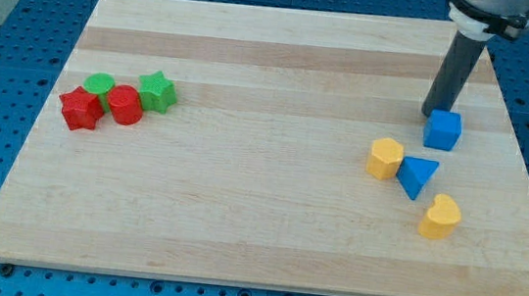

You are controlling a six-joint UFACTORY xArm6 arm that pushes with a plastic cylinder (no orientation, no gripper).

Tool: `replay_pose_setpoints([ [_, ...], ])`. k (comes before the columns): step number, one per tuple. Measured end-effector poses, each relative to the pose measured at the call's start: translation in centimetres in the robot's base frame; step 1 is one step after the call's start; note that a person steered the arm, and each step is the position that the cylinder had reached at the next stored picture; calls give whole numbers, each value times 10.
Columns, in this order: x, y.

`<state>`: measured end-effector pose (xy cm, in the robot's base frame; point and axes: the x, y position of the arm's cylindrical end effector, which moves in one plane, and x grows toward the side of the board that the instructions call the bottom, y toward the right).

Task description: Move yellow blocks and blue blocks to make a vertical line

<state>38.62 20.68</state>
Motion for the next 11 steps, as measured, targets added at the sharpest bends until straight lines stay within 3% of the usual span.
replay_pose_setpoints([
  [2, 23, 91],
  [3, 43, 58],
  [5, 30, -60],
  [6, 41, -29],
  [7, 78, -25],
  [9, 112, -51],
  [10, 115, -79],
  [11, 115, -54],
])
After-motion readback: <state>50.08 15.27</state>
